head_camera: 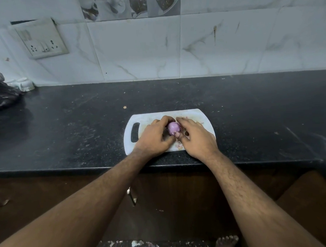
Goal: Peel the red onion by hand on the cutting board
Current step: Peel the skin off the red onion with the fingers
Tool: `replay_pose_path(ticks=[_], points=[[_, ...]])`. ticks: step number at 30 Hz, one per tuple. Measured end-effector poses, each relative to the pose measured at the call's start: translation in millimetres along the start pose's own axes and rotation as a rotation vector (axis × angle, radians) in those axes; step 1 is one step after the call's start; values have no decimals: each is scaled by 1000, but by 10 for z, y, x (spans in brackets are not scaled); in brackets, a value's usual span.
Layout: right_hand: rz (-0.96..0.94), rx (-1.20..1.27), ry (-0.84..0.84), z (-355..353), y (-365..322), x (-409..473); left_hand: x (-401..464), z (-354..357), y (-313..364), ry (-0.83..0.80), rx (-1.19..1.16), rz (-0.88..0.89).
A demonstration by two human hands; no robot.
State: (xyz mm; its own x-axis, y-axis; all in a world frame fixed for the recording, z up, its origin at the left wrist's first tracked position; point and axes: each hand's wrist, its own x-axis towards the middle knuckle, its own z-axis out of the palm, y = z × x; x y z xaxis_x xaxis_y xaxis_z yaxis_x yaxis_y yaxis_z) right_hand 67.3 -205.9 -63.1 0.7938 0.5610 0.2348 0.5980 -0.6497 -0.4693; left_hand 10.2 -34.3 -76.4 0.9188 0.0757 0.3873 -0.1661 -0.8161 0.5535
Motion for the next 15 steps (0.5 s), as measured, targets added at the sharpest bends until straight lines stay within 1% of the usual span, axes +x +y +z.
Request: replay_pose_path(ticks=[2, 5, 10, 15], points=[[-3, 29, 11, 2, 29, 7, 7, -10, -22, -33, -17, -17], [38, 48, 51, 10, 56, 50, 25, -40, -58, -74, -115, -57], [53, 87, 69, -31, 81, 79, 29, -73, -63, -119, -216, -64], [-7, -26, 96, -73, 202, 117, 35, -97, -39, -147, -230, -89]])
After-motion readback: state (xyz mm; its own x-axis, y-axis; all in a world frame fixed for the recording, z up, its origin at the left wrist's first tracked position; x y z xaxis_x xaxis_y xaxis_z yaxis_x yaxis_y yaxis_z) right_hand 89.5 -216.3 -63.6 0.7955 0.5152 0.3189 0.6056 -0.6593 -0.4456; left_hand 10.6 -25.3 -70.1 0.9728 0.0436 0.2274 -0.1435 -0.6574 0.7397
